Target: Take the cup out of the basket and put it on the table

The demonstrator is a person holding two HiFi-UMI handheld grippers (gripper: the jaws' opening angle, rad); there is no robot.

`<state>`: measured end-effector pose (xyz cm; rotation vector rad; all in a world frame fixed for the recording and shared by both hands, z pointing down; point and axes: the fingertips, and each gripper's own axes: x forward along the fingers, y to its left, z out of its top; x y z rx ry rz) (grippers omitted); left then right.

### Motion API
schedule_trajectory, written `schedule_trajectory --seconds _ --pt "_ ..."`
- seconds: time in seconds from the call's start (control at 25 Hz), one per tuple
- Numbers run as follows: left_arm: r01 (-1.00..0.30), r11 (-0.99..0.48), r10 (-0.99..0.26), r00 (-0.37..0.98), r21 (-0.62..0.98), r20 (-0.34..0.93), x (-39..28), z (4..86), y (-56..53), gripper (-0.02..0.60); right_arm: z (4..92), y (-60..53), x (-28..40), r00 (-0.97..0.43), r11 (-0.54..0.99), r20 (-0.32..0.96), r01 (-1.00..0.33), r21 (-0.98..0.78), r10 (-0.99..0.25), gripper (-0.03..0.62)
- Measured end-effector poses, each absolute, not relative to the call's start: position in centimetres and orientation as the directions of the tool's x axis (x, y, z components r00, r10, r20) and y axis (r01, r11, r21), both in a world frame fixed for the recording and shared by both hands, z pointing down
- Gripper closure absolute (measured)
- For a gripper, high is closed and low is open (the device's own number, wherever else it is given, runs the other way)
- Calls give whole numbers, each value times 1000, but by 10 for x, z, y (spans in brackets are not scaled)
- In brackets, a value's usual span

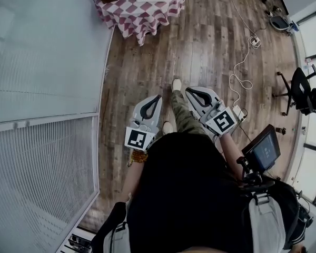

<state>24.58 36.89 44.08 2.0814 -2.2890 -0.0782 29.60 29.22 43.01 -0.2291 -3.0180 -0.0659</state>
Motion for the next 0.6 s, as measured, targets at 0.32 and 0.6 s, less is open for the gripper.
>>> schedule_trajectory --seconds 0.32,0.6 --pt "-982 178 -984 -176 69 32 174 447 315 575 429 224 214 -971 976 107 216 29 212 580" --pt "-984 169 -985 -166 57 53 111 433 227 575 417 137 147 -970 973 78 232 10 230 580"
